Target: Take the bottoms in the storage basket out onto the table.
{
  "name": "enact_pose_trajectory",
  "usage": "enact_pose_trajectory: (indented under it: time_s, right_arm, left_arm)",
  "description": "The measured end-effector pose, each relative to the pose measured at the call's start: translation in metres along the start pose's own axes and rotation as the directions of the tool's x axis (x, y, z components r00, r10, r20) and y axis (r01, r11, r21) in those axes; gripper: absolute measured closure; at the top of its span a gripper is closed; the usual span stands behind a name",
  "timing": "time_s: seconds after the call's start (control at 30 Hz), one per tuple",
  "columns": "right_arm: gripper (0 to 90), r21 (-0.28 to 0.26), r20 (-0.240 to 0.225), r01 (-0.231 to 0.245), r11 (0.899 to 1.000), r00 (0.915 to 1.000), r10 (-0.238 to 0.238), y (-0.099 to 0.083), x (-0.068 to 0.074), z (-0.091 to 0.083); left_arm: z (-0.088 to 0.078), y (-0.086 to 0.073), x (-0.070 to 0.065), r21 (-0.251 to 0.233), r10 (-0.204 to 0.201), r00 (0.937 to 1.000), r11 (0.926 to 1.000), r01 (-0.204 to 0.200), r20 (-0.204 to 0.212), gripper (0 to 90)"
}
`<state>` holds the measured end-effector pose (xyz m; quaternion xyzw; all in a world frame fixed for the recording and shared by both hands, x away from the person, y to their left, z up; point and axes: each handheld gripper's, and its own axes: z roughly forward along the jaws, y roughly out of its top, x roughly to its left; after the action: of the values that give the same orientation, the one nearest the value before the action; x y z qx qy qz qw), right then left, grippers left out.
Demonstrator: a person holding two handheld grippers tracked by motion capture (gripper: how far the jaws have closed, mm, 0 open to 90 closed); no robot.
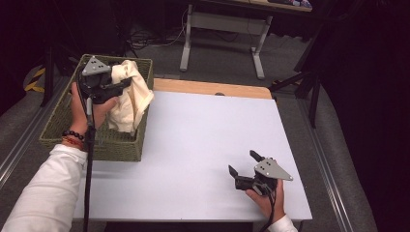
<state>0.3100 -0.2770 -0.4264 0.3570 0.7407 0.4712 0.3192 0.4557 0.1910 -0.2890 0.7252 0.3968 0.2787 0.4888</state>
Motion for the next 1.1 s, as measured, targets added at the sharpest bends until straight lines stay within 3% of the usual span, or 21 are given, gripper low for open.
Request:
enact_pose_trajectory:
  time_s: [0.13, 0.17, 0.33, 0.4, 0.5, 0.57, 0.63, 0.67, 0.7, 0.73, 0.8, 0.87, 0.9, 0.93, 0.97, 1.03, 1.1]
  right_arm:
    - [9.7, -0.004, 0.001, -0.003, 1.000, 1.0000, 0.003, 0.000, -0.002, -0.001]
    - [9.7, -0.006, 0.003, -0.001, 1.000, 1.0000, 0.001, 0.000, -0.002, -0.001]
    - [9.7, -0.012, 0.007, 0.000, 1.000, 1.0000, 0.000, 0.001, -0.002, -0.003]
    - [9.7, -0.011, 0.008, -0.004, 1.000, 1.0000, 0.004, 0.001, -0.003, -0.003]
    - [9.7, -0.009, 0.009, -0.003, 1.000, 1.0000, 0.003, 0.001, -0.002, -0.002]
    - [9.7, -0.009, 0.007, 0.000, 1.000, 1.0000, 0.000, 0.001, -0.002, -0.002]
    - [9.7, -0.008, 0.010, 0.002, 1.000, 1.0000, -0.002, 0.001, -0.002, -0.003]
    - [9.7, -0.007, 0.014, 0.006, 1.000, 0.9999, -0.006, 0.001, -0.002, -0.003]
    - [9.7, -0.006, 0.018, 0.008, 1.000, 0.9998, -0.008, 0.001, -0.002, -0.003]
    - [9.7, -0.006, 0.018, 0.008, 1.000, 0.9998, -0.008, 0.001, -0.002, -0.003]
    - [9.7, -0.007, 0.017, 0.008, 1.000, 0.9998, -0.007, 0.001, -0.002, -0.004]
    - [9.7, -0.007, 0.018, 0.013, 1.000, 0.9998, -0.012, 0.001, -0.001, -0.004]
    - [9.7, -0.007, 0.017, 0.013, 1.000, 0.9998, -0.013, 0.001, -0.001, -0.004]
    - [9.7, -0.007, 0.016, 0.013, 1.000, 0.9998, -0.013, 0.001, -0.001, -0.004]
    - [9.7, -0.007, 0.016, 0.013, 1.000, 0.9998, -0.013, 0.001, -0.001, -0.004]
    - [9.7, -0.004, 0.016, 0.013, 1.000, 0.9998, -0.013, 0.000, -0.002, -0.004]
    - [9.7, -0.001, 0.016, 0.011, 1.000, 0.9998, -0.011, 0.000, -0.003, -0.003]
  left_arm:
    - [-0.001, 0.008, -0.015, -0.029, 0.022, 0.9995, 0.9993, -0.022, 0.021, 69.4]
    - [-0.001, 0.011, -0.024, -0.042, 0.028, 0.9985, 0.9988, -0.026, 0.046, 69.4]
    - [-0.002, 0.018, -0.042, -0.061, 0.060, 0.9941, 0.9966, -0.055, 0.091, 69.4]
    - [-0.003, 0.024, -0.056, -0.077, 0.082, 0.9891, 0.9944, -0.073, 0.122, 69.5]
    - [-0.005, 0.029, -0.065, -0.082, 0.102, 0.9843, 0.9926, -0.090, 0.144, 69.5]
    - [-0.008, 0.034, -0.080, -0.102, 0.117, 0.9766, 0.9898, -0.099, 0.181, 69.5]
    - [-0.009, 0.034, -0.084, -0.106, 0.122, 0.9744, 0.9890, -0.103, 0.189, 69.4]
    - [-0.009, 0.036, -0.095, -0.112, 0.134, 0.9668, 0.9875, -0.112, 0.218, 69.5]
    - [-0.009, 0.038, -0.101, -0.112, 0.141, 0.9626, 0.9868, -0.117, 0.232, 69.4]
    - [-0.009, 0.038, -0.101, -0.112, 0.141, 0.9626, 0.9868, -0.117, 0.232, 69.4]
    - [-0.008, 0.040, -0.116, -0.115, 0.165, 0.9510, 0.9836, -0.139, 0.262, 69.4]
    - [-0.006, 0.040, -0.124, -0.119, 0.178, 0.9435, 0.9816, -0.150, 0.280, 69.4]
    - [-0.001, 0.039, -0.136, -0.116, 0.187, 0.9327, 0.9805, -0.159, 0.308, 69.4]
    - [0.002, 0.038, -0.142, -0.111, 0.194, 0.9257, 0.9798, -0.166, 0.325, 69.4]
    - [0.002, 0.038, -0.142, -0.111, 0.194, 0.9257, 0.9798, -0.166, 0.325, 69.4]
    - [0.011, 0.034, -0.154, -0.102, 0.206, 0.9111, 0.9781, -0.182, 0.357, 69.4]
    - [0.019, 0.030, -0.161, -0.093, 0.206, 0.9012, 0.9785, -0.184, 0.381, 69.4]
